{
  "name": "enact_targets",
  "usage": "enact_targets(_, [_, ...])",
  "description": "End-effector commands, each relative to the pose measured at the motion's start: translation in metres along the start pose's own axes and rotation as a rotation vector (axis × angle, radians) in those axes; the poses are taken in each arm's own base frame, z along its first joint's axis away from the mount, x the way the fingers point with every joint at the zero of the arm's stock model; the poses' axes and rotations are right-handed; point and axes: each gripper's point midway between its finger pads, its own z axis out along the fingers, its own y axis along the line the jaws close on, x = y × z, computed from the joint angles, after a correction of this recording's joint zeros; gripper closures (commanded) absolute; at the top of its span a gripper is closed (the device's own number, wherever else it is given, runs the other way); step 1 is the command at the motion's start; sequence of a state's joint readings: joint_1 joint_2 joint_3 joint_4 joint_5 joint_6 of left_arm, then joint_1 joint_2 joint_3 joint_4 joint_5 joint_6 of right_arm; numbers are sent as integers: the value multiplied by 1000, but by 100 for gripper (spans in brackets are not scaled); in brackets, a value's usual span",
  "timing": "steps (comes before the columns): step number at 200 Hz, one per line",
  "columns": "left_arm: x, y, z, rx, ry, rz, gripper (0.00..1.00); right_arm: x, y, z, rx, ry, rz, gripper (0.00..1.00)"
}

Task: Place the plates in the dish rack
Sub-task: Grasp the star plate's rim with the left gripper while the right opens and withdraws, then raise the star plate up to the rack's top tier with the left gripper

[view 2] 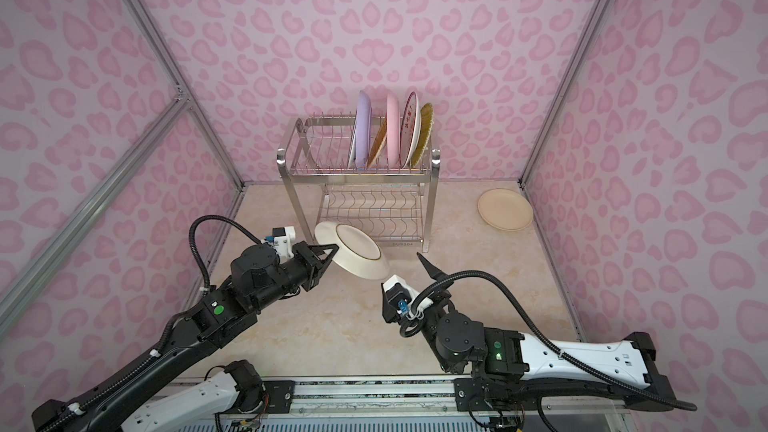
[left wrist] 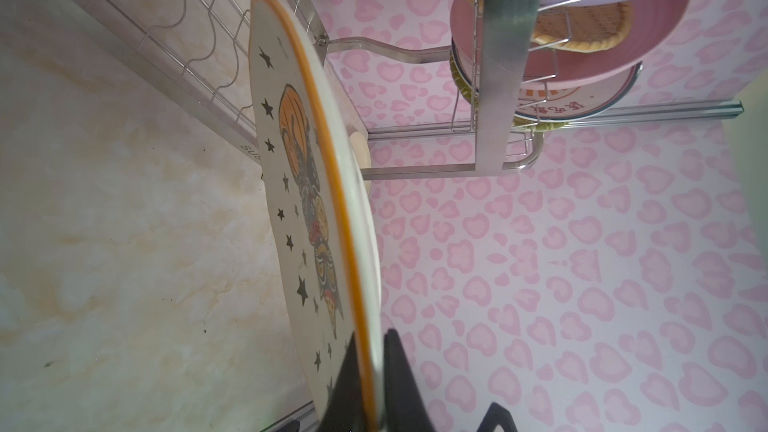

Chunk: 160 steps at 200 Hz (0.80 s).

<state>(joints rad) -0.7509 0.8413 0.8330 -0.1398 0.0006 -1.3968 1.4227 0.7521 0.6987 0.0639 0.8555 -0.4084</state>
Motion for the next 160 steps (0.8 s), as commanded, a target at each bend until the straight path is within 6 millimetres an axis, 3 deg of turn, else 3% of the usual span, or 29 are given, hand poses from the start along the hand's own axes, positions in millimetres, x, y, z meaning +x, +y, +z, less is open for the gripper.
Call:
enact_targets(1, [-7,-35,-18,151,-42,144,96,25,-8,2,-19,105,167,2])
enact_targets(25, [-4,-35,-43,178,-46,283,96,39,-19,9,-33,156,291,1])
enact_targets(63, [-6,-46,-100,213,-91,548,96,51,-13,19,-141,158,471,1])
enact_targets(94, [-2,-86,-140,284,-89,773,96,56,9,26,-292,171,572,2])
enact_targets(132, [-6,-139,-156,326,-113,948,96,55,29,26,-411,177,628,1])
enact_targets(153, [-16,-164,-156,338,-179,1013,96,50,35,19,-463,144,660,1])
enact_targets(160, [-23,-181,-164,354,-226,1030,96,48,35,16,-478,131,672,1])
